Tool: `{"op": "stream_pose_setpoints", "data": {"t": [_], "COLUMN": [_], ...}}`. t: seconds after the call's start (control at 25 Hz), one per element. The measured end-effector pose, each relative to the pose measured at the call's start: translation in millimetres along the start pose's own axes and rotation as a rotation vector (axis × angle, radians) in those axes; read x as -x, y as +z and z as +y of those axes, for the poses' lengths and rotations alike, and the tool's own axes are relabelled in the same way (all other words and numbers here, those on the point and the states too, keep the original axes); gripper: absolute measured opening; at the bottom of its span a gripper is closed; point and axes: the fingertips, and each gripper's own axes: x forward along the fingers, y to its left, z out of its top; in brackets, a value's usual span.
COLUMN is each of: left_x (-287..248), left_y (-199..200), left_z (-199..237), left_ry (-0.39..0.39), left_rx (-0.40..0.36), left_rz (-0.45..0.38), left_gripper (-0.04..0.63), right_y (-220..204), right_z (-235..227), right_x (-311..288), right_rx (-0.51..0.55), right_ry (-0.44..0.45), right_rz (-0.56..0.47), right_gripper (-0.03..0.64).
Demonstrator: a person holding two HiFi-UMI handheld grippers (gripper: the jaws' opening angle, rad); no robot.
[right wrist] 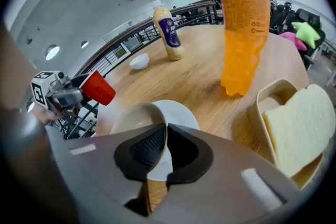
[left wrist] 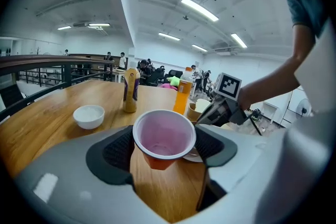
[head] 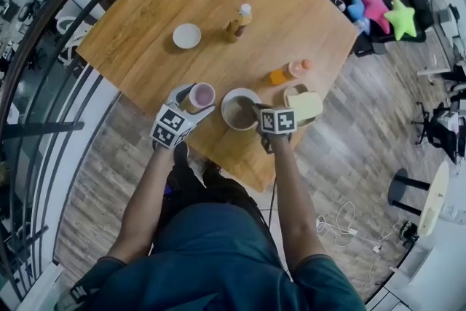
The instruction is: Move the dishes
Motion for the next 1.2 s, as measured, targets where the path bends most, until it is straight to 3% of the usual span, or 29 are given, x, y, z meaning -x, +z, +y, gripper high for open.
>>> {"op": "stream_pose_setpoints", "data": {"t": [0.68, 1.2], "left_x": [5, -2], "left_y": [-54, -62], "left_z": [21, 17], "left_ry": [0.019, 0.0], "left_rx": [0.079, 0.042], "left_rz": [0.045, 0.038], "left_gripper": [0.353, 0.357], "right_y": [66, 118], "right_z": [2, -18], "right_x": [15, -18], "right_rx": [-0.224, -0.403], "right_ry": [0.049, 0.003], "right_rz": [-0.166, -0.251], "right_gripper": [0.028, 0.028]}}
